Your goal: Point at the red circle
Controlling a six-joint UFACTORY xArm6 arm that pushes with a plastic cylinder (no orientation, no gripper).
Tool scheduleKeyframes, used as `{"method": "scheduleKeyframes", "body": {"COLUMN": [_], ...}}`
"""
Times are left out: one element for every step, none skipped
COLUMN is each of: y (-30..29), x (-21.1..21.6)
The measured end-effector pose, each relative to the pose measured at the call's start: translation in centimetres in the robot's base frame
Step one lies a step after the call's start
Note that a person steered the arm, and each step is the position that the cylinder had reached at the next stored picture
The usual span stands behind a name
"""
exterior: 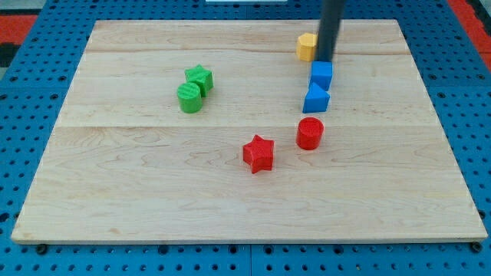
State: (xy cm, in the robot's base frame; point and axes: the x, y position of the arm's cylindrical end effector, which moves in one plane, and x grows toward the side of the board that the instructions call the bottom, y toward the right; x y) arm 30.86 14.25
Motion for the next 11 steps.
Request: {"method": "scheduleKeyframes", "body": {"y": [-0.2, -1.5, -3.4, 2.1, 8.1, 10.5, 7.1, 3.6, 0.2, -2.7, -3.1], "x": [0.4, 2.4, 4.1, 3.9, 5.8, 10.7, 11.5, 13.6, 15.9, 16.4, 15.6]}}
